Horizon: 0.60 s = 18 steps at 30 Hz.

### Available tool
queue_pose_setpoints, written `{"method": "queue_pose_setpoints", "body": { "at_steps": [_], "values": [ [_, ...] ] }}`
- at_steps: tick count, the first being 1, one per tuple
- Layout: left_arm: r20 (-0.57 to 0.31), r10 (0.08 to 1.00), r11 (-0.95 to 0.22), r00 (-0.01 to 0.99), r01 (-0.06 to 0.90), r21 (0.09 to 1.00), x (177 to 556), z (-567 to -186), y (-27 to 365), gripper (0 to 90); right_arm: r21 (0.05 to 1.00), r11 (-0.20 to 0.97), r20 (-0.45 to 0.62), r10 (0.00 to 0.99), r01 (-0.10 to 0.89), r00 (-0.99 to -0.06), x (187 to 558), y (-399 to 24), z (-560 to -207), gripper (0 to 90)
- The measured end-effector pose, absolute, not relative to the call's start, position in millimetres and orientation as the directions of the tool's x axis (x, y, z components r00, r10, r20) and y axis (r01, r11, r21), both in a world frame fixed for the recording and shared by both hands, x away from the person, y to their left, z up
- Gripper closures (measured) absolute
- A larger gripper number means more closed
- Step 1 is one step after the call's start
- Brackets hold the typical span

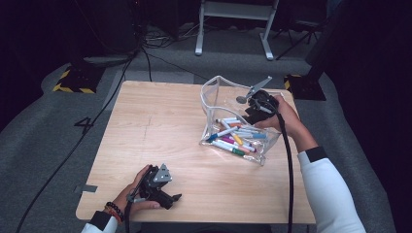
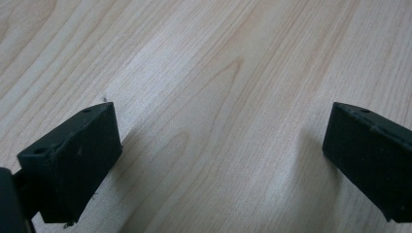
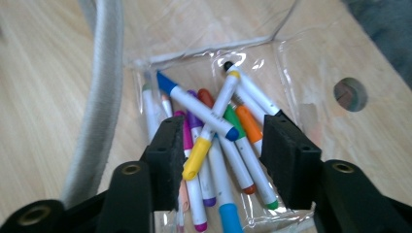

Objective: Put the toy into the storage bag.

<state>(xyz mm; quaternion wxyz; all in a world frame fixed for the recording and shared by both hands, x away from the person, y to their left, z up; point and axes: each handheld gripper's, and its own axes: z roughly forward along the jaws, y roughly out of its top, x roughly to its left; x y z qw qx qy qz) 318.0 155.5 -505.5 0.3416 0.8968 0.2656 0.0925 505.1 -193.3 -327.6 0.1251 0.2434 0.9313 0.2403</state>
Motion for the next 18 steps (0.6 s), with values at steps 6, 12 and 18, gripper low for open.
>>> {"method": "queue_pose_setpoints", "body": {
  "at_steps": [6, 12, 18],
  "values": [
    [-0.016, 0.540, -0.625, 0.842, 0.413, 0.662, 318.0, -505.5, 155.5, 0.6, 0.586, 0.718, -0.141, 0.545, 0.374, -0.826, 500.1, -200.4, -319.7, 35.2],
    [-0.016, 0.540, -0.626, 0.842, 0.413, 0.662, 318.0, -505.5, 155.6, 0.6, 0.635, 0.684, -0.166, 0.575, 0.359, -0.801, 489.1, -206.7, -306.6, 29.2],
    [-0.016, 0.540, -0.626, 0.842, 0.413, 0.662, 318.0, -505.5, 155.6, 0.6, 0.688, 0.646, -0.165, 0.582, 0.330, -0.797, 474.0, -217.2, -293.7, 26.3]
  ]
}}
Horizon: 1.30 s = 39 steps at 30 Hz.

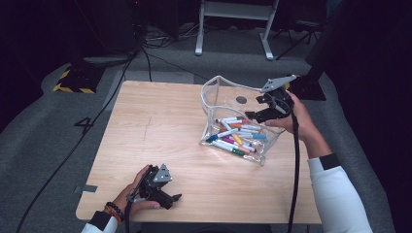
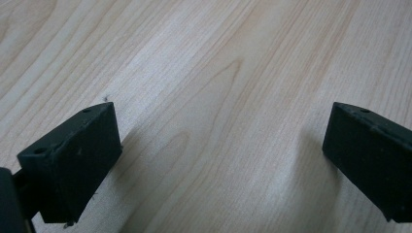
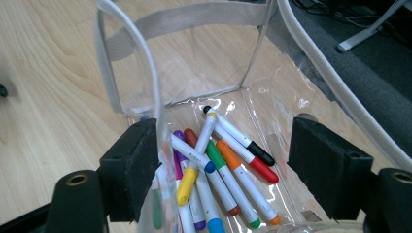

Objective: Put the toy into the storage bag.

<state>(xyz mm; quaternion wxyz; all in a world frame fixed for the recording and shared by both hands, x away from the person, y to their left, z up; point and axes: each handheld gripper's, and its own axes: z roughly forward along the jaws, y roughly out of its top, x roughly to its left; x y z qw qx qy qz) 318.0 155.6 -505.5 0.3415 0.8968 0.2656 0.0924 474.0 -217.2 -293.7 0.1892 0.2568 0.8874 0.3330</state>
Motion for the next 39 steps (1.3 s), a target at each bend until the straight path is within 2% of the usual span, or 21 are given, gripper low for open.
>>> {"method": "queue_pose_setpoints", "body": {
  "at_steps": [18, 39],
  "values": [
    [-0.016, 0.540, -0.625, 0.842, 0.413, 0.662, 318.0, -505.5, 155.5, 0.6, 0.756, 0.596, -0.198, 0.603, 0.272, -0.773, 425.5, -247.7, -281.7, 23.3],
    [-0.015, 0.539, -0.626, 0.842, 0.413, 0.662, 317.9, -505.5, 155.7, 0.6, 0.775, 0.587, -0.263, 0.639, 0.236, -0.723, 374.3, -287.6, -305.7, 20.7]
  ]
}}
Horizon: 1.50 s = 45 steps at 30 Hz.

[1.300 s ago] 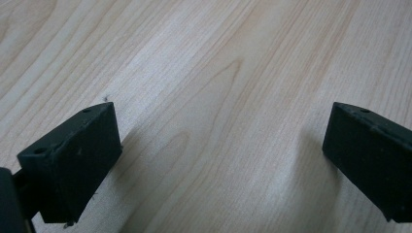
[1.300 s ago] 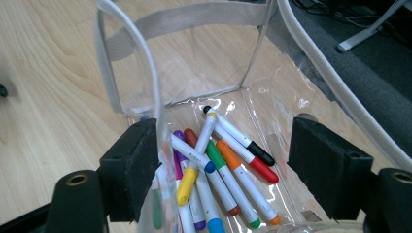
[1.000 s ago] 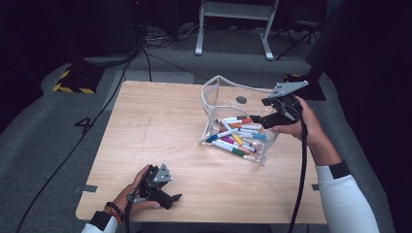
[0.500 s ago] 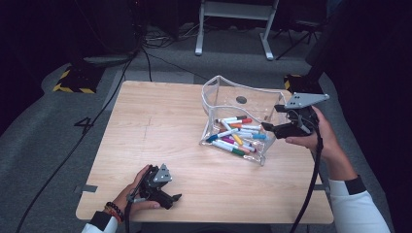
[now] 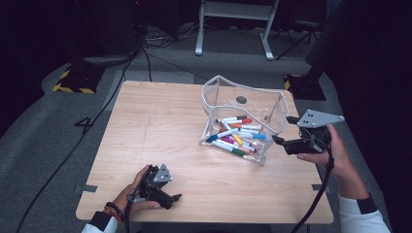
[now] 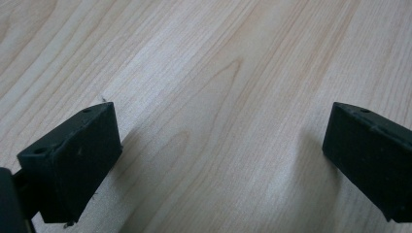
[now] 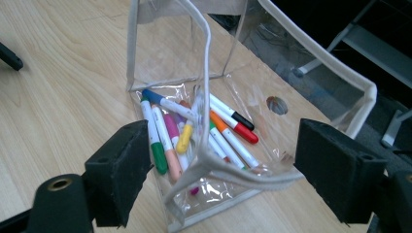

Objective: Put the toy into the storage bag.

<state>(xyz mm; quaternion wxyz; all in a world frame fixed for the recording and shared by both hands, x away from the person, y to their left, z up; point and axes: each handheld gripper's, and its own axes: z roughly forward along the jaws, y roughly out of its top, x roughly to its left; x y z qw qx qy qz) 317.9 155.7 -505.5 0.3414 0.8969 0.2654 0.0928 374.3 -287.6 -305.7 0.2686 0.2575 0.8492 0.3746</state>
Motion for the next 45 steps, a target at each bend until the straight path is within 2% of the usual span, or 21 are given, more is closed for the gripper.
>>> {"method": "queue_pose_setpoints", "body": {
  "at_steps": [7, 27, 35, 45],
  "values": [
    [-0.015, 0.539, -0.626, 0.842, 0.413, 0.662, 317.9, -505.5, 155.7, 0.6, 0.786, 0.565, -0.247, 0.659, 0.251, -0.711, 364.7, -302.3, -327.2, 20.0],
    [-0.016, 0.541, -0.625, 0.841, 0.415, 0.662, 317.5, -505.5, 156.1, 0.6, 0.710, 0.612, -0.234, 0.673, 0.350, -0.702, 356.2, -322.9, -413.7, 19.7],
    [-0.016, 0.539, -0.626, 0.842, 0.413, 0.662, 317.8, -505.5, 156.2, 0.6, 0.719, 0.581, -0.168, 0.677, 0.381, -0.717, 350.8, -337.4, -445.0, 19.1],
    [-0.015, 0.536, -0.628, 0.844, 0.410, 0.662, 318.2, -505.5, 156.4, 0.6, 0.727, 0.503, -0.078, 0.736, 0.467, -0.672, 344.6, -355.3, -480.9, 20.5]
  ]
}}
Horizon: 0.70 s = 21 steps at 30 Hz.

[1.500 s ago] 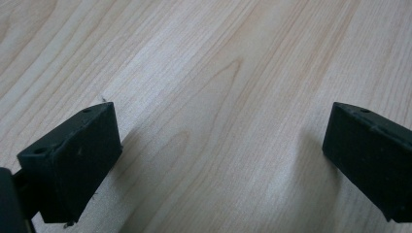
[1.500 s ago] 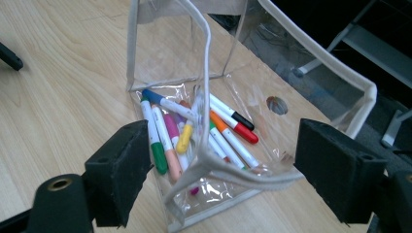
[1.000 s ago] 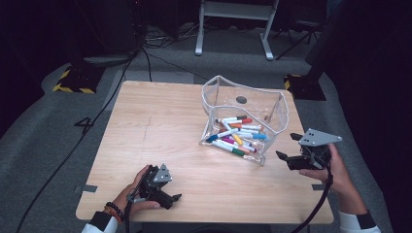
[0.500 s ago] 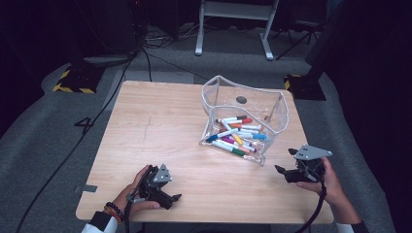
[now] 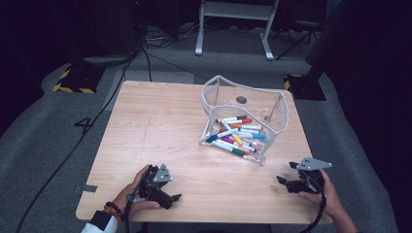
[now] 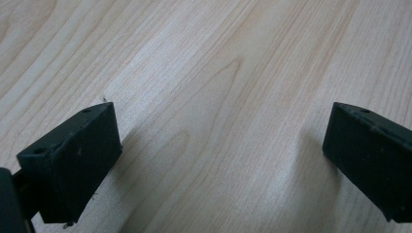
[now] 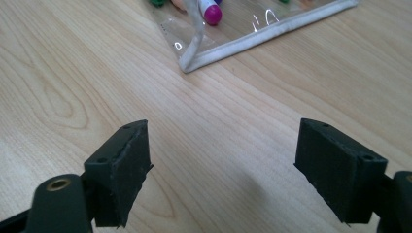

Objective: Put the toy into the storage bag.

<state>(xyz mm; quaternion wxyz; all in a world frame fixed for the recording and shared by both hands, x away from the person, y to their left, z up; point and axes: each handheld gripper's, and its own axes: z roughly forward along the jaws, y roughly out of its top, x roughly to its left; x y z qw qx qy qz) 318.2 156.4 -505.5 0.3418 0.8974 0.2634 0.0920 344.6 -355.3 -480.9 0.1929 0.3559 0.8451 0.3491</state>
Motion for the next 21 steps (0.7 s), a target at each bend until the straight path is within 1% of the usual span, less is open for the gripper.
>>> {"method": "queue_pose_setpoints", "body": {
  "at_steps": [4, 8, 10, 12, 21],
  "values": [
    [-0.015, 0.534, -0.628, 0.845, 0.409, 0.662, 318.4, -505.5, 156.5, 0.6, 0.737, 0.455, -0.038, 0.766, 0.500, -0.642, 344.2, -360.7, -491.3, 20.6],
    [-0.015, 0.532, -0.629, 0.847, 0.407, 0.662, 318.7, -505.4, 156.7, 0.6, 0.730, 0.445, -0.028, 0.778, 0.519, -0.627, 343.9, -361.9, -499.5, 20.8],
    [-0.015, 0.532, -0.630, 0.847, 0.407, 0.662, 318.8, -505.4, 156.8, 0.6, 0.741, 0.422, -0.007, 0.783, 0.523, -0.622, 344.4, -363.2, -503.6, 19.2],
    [-0.015, 0.532, -0.629, 0.847, 0.407, 0.662, 318.8, -505.4, 156.8, 0.6, 0.740, 0.414, -0.008, 0.793, 0.530, -0.609, 344.9, -363.6, -503.6, 18.9],
    [-0.014, 0.532, -0.630, 0.847, 0.407, 0.662, 318.7, -505.4, 156.7, 0.6, 0.738, 0.415, -0.009, 0.794, 0.531, -0.608, 345.5, -363.1, -503.9, 17.9]
  ]
}}
